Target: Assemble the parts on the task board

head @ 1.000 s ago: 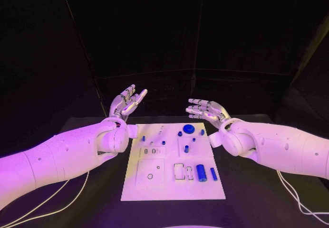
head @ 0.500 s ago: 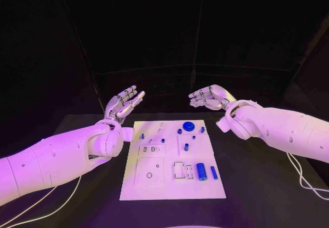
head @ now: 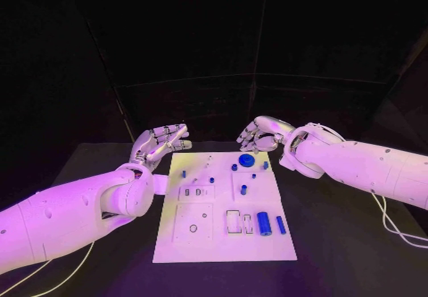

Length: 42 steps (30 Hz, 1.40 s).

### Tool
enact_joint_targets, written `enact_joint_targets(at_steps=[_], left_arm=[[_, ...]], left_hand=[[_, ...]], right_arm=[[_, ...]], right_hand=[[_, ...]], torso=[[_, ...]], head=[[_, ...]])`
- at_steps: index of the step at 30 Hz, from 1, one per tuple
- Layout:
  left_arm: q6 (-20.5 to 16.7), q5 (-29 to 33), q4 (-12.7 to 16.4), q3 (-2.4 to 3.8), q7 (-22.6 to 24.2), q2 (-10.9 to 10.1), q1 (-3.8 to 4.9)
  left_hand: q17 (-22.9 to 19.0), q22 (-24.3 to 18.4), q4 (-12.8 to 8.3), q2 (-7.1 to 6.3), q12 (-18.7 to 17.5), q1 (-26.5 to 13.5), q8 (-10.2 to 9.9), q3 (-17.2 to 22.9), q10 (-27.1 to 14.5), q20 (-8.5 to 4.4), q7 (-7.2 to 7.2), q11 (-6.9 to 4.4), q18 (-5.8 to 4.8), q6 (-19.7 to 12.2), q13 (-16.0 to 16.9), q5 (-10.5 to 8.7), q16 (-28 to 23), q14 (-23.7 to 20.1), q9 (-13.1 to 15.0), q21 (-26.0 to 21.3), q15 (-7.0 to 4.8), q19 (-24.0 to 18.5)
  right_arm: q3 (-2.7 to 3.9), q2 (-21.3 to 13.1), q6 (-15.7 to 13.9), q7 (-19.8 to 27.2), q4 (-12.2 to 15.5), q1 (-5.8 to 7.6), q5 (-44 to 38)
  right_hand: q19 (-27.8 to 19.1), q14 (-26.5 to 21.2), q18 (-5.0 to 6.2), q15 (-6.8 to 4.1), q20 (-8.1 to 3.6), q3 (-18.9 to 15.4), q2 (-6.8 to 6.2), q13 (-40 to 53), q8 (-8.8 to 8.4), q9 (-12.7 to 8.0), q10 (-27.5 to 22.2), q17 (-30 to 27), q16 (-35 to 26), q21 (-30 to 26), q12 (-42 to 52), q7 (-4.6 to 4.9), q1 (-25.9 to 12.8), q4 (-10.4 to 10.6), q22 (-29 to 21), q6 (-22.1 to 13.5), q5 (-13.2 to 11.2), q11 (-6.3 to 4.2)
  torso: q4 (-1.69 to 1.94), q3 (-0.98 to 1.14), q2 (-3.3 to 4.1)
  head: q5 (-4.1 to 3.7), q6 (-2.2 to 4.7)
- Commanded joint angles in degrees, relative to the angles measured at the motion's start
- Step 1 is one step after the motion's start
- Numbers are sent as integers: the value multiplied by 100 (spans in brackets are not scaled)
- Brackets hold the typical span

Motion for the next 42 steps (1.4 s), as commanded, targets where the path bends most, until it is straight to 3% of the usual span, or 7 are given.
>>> enact_joint_targets(at_steps=[1, 7, 16, 25, 29, 42], left_arm=[[190, -134, 169, 6, 26, -66, 8], [243, -167, 323, 6, -6, -131, 8], [295, -175, 363, 6, -31, -128, 7], [327, -176, 397, 6, -55, -133, 7], [336, -176, 415, 6, -60, -134, 8], [359, -176, 457, 6, -75, -137, 8]], left_hand=[[30, 6, -56, 43, -40, 39, 22, -17, 79, -19, 203, -4, 77, 124, -5, 11, 14, 77, -2, 42, -15, 89], [50, 6, -76, 54, -54, 44, 17, -35, 124, -32, 200, -14, 76, 168, -4, 11, -4, 112, -3, 54, -25, 136], [59, 5, -83, 63, -59, 44, 17, -43, 149, -37, 200, -17, 74, 192, -3, 10, -17, 121, -4, 58, -28, 155], [61, 4, -85, 64, -62, 42, 16, -47, 154, -38, 206, -16, 74, 198, -3, 10, -24, 119, -4, 59, -28, 161], [62, 4, -86, 67, -64, 42, 16, -48, 156, -39, 205, -16, 73, 203, -3, 10, -28, 118, -4, 59, -27, 163], [65, 2, -90, 76, -71, 44, 17, -50, 163, -40, 201, -17, 72, 219, -4, 11, -39, 116, -3, 59, -27, 170]], right_arm=[[11, 19, 302, -832, 107, 25, -1553], [14, 91, 564, -1174, 211, 31, -2060], [15, 240, 710, -1265, 119, 32, -2202], [15, 363, 833, -1271, -16, 32, -2213], [15, 435, 887, -1253, -106, 31, -2199], [15, 636, 1054, -1174, -376, 29, -2133]], right_hand=[[80, 177, 105, -45, -46, 18, -57, 3, -46, 6, 27, 223, 319, 303, -42, -37, -65, 0, 188, 36, 2, -43], [190, 384, 107, -64, -67, 72, -146, 2, -86, 5, -226, 686, 960, 765, -40, -76, -220, 36, 460, -17, -50, -44], [159, 413, 106, -34, -35, 201, -196, 31, -79, 9, -427, 2725, 2984, 1391, -13, -76, -276, 86, 866, -78, -45, -15], [653, 450, -90, -32, 7, 356, -211, 37, -78, 10, -401, 4126, 4254, 2513, -4, -80, -322, 162, 2256, -128, -17, -17], [703, 453, -114, -28, 15, 410, -199, 35, -78, 11, -396, 4335, 4443, 2667, -5, -75, -322, 182, 2444, -130, -5, -17], [731, 443, -134, -24, 33, 537, -172, 30, -77, 11, -369, 4531, 4646, 2845, -3, -65, -317, 213, 2633, -119, 7, -14]], torso=[[23, -4, 152], [32, 2, 255], [54, 3, 322], [64, -1, 330], [54, 3, 334], [72, 14, 393]], head=[[-23, 20], [-45, 49], [-52, 77], [-6, 44], [9, 12], [-19, -25]])
